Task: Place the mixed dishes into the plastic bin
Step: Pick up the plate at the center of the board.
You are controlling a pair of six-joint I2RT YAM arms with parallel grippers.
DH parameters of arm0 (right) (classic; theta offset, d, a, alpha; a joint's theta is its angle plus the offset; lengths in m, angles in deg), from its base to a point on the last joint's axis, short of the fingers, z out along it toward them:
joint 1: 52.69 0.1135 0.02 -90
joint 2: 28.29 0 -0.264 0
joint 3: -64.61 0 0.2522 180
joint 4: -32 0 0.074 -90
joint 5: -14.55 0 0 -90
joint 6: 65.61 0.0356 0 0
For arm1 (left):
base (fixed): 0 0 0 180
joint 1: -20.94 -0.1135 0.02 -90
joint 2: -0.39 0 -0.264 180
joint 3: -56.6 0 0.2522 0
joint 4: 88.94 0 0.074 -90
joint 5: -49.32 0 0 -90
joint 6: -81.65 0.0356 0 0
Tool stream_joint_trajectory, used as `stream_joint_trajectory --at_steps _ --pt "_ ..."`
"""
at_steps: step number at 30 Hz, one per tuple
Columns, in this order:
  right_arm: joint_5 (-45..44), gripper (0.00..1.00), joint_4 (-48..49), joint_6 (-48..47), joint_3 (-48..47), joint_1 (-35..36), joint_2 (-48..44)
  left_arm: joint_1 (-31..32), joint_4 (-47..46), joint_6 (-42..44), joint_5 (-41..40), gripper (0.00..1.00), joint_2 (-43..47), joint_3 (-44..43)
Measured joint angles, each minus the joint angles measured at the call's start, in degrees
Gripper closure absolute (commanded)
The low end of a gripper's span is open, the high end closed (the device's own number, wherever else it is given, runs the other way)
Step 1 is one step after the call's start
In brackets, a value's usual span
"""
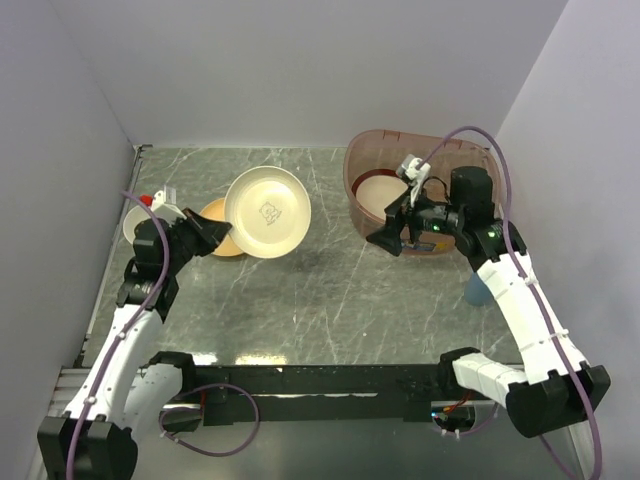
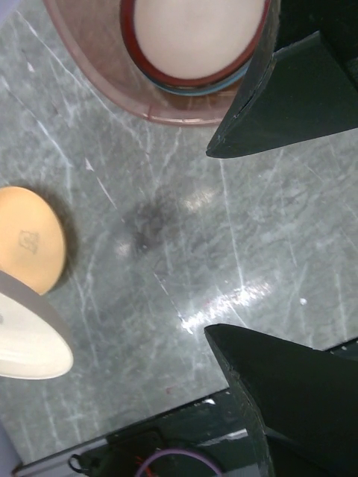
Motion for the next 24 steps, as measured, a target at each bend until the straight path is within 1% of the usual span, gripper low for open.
stream_joint_trajectory --at_steps 5,9,15,24 --pt "-3.2 0.0 -4.1 0.0 -3.5 3.5 1.7 4.9 -1.0 -2.1 -3.6 0.99 2.4 1.2" --pt "-4.0 0.0 -5.4 0.9 -5.6 4.1 2.7 10.6 -1.7 -3.0 -8.0 0.99 2.5 1.2" --pt "-4.3 0.0 -4.9 4.5 -5.6 4.1 2.8 18.8 -1.9 -3.3 -15.4 0.99 1.8 1.0" --pt "-5.5 0.0 -0.5 13.4 -5.2 4.1 4.6 31.1 -2.2 -3.8 -28.3 0.99 -4.5 -3.2"
